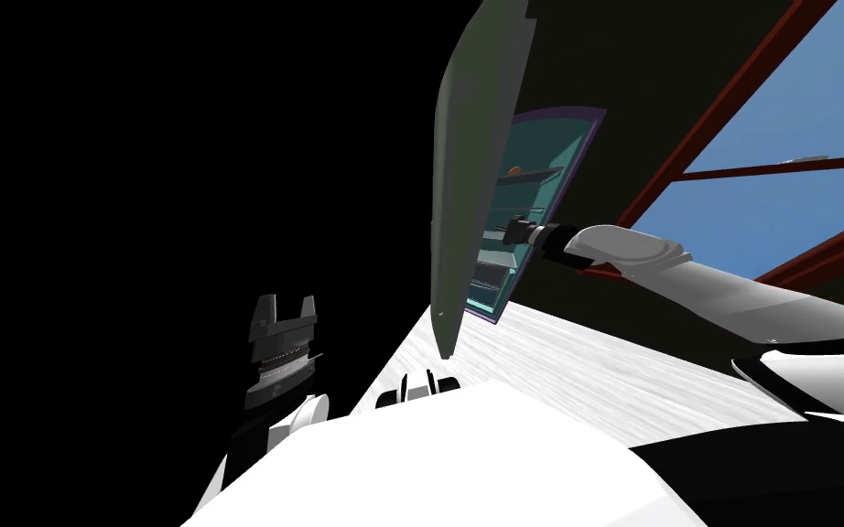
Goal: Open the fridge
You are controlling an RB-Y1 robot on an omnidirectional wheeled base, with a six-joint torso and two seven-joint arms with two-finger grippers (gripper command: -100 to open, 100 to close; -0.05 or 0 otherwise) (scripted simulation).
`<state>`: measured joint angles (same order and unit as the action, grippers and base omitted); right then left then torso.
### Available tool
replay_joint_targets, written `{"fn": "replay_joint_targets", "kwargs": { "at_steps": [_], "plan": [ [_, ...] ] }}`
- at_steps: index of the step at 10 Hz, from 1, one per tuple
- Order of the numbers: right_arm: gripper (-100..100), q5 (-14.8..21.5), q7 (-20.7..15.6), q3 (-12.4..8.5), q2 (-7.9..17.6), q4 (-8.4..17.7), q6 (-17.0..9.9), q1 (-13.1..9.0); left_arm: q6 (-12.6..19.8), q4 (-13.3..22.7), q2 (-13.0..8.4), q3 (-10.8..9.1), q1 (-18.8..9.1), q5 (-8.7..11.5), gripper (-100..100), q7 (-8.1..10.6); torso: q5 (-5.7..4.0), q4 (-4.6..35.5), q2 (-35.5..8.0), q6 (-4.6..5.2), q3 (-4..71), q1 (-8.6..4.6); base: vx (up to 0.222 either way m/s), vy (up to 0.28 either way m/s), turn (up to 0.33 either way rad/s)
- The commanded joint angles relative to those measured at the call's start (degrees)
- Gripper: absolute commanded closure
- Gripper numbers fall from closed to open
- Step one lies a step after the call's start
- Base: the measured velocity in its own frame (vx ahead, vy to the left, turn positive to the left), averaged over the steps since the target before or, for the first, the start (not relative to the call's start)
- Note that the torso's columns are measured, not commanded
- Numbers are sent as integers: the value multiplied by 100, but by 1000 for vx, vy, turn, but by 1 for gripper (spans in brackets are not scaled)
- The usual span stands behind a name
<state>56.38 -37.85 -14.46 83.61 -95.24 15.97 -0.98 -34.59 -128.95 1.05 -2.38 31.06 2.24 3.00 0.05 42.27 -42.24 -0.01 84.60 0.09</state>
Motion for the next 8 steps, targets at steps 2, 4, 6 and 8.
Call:
{"fn": "replay_joint_targets", "kwargs": {
  "at_steps": [2, 4, 6, 8],
  "plan": [
    [-100, -139, 193, -121, 405, 241, 173, -54, 0, 0, -2, -2, 0, 0, 0, 0, -21, 2, -6, 2, -3, -61, 20, 43, 11],
    [-100, -209, 298, -191, 639, 357, 269, -82, 0, 0, -3, -2, 0, 0, 0, 0, -9, 0, -3, 2, -2, -22, 26, 23, 5],
    [-100, -285, 415, -271, 911, 481, 378, -114, 0, 0, -2, -2, 0, 0, 0, 0, -2, 1, -4, 0, -2, -2, 29, 27, 7],
    [-100, -365, 539, -358, 1207, 612, 497, -148, 0, 0, -2, -2, 0, 0, 0, 0, -2, 1, -7, 0, -4, -3, 20, 32, 8]
  ]
}}
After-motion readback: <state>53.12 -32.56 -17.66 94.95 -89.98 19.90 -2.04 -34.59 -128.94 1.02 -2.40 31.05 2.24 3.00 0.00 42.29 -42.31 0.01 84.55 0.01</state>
